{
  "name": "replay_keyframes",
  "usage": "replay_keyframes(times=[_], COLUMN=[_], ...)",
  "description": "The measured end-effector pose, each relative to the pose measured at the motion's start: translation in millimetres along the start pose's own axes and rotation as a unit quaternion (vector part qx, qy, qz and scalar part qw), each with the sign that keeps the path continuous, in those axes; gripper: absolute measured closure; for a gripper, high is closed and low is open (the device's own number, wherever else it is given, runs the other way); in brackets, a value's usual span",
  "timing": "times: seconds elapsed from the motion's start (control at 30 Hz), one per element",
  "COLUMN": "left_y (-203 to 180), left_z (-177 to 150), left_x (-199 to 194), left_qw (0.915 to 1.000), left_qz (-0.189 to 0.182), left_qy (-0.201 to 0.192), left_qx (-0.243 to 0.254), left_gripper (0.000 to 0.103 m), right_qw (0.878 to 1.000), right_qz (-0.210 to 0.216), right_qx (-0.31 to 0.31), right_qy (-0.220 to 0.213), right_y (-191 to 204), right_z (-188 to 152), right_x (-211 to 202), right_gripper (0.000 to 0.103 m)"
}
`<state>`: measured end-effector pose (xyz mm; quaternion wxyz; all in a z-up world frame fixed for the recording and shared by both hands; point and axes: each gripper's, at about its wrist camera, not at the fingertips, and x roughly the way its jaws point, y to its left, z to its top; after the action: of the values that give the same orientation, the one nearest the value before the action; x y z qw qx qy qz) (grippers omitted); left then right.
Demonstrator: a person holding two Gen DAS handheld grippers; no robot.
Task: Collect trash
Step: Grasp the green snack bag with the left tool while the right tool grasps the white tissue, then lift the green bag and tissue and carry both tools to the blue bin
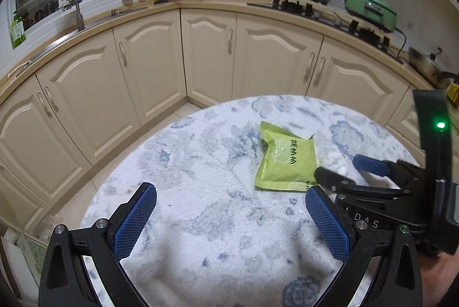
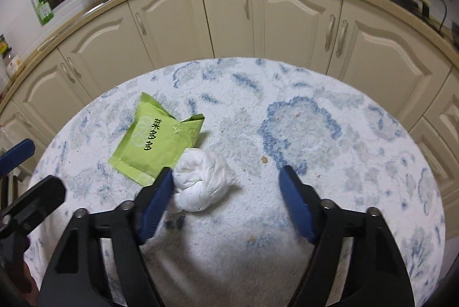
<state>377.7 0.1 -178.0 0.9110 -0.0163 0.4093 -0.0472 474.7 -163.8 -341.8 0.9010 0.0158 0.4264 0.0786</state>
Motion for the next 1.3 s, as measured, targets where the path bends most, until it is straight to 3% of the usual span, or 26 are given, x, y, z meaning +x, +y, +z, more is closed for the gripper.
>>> replay_keyframes(times=[0.03, 0.1, 0.53, 0.6, 0.63, 0.67, 0.7, 0.77, 0.8, 1.03, 1.3], left_y=[-2, -6, -57, -62, -64, -68, -71, -74, -74, -73, -92], left_z=[0, 4, 34, 35, 34, 32, 33, 32, 31, 14, -7], left_x=[5, 16, 102, 115, 123, 123, 123, 121, 120, 105, 29], left_qw=[1.0000, 1.0000, 0.9984, 0.9980, 0.9972, 0.9974, 0.9971, 0.9957, 0.9951, 0.9942, 0.9929], left_qz=[-0.001, -0.004, -0.010, -0.016, -0.027, -0.022, -0.030, -0.053, -0.064, -0.084, -0.100], left_qy=[0.002, 0.005, 0.036, 0.041, 0.053, 0.042, 0.037, 0.035, 0.038, 0.031, -0.010], left_qx=[0.001, 0.004, 0.043, 0.045, 0.045, 0.054, 0.060, 0.067, 0.065, 0.059, 0.064], left_gripper=[0.001, 0.001, 0.001, 0.014, 0.015, 0.023, 0.040, 0.060, 0.063, 0.071, 0.072], right_qw=[1.000, 1.000, 0.999, 0.999, 0.999, 0.999, 0.999, 0.999, 0.999, 0.998, 0.995], right_qz=[-0.001, -0.006, -0.007, -0.004, -0.004, -0.002, 0.000, 0.005, 0.006, 0.010, 0.005], right_qx=[-0.007, -0.018, 0.035, 0.035, 0.036, 0.037, 0.038, 0.041, 0.044, 0.061, 0.074], right_qy=[0.000, 0.000, -0.018, -0.020, -0.020, -0.021, -0.021, -0.022, -0.023, -0.034, -0.065], right_y=[0, -3, -59, -59, -59, -59, -58, -57, -57, -61, -65], right_z=[0, 0, -7, -8, -8, -9, -10, -13, -15, -28, -50], right_x=[0, -1, -32, -33, -34, -34, -35, -37, -39, -64, -122], right_gripper=[0.046, 0.068, 0.067, 0.067, 0.067, 0.067, 0.067, 0.067, 0.067, 0.067, 0.067])
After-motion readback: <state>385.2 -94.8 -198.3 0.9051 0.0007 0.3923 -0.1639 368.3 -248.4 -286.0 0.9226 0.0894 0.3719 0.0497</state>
